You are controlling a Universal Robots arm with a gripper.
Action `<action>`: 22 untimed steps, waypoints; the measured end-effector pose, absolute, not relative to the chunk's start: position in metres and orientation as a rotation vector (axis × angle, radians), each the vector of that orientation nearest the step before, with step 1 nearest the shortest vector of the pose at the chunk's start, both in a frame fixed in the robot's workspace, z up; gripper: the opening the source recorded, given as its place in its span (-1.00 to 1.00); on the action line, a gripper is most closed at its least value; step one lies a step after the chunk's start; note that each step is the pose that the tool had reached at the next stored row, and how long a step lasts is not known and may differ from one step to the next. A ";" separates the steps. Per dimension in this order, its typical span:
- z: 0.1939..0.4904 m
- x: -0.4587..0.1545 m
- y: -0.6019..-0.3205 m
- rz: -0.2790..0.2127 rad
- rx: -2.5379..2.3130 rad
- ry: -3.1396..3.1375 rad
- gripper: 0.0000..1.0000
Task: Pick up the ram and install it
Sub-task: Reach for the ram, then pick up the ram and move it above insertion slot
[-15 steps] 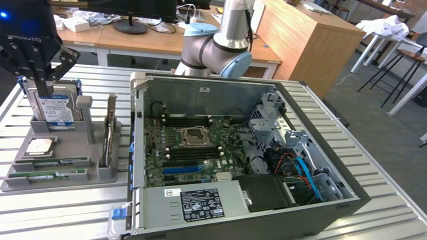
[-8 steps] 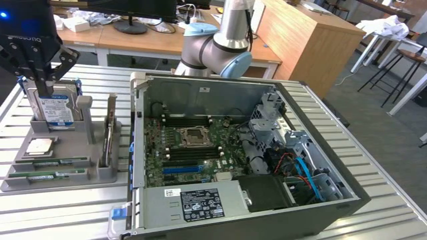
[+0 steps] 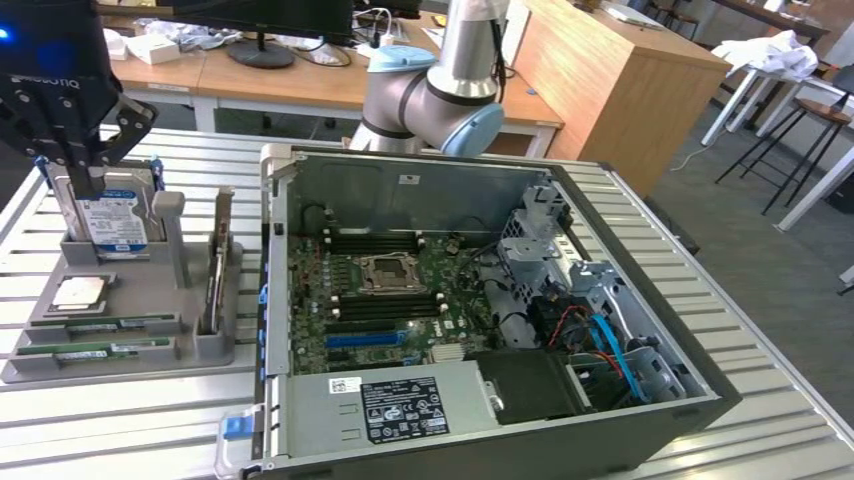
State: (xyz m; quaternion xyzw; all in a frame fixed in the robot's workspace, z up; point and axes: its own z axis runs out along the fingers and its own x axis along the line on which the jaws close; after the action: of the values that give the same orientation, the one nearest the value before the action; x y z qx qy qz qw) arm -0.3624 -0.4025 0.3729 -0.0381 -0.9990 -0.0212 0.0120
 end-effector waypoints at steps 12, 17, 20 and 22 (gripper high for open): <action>0.373 -0.362 -0.406 -0.066 -0.119 -3.115 -0.80; 0.373 -0.362 -0.406 -0.066 -0.118 -3.115 -0.80; 0.373 -0.362 -0.406 -0.066 -0.101 -3.115 -0.80; 0.373 -0.362 -0.406 -0.066 -0.081 -3.115 -0.80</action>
State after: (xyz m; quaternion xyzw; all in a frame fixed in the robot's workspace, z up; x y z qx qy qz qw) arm -0.3625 -0.4057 0.3728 -0.0259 -0.9994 -0.0210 0.0122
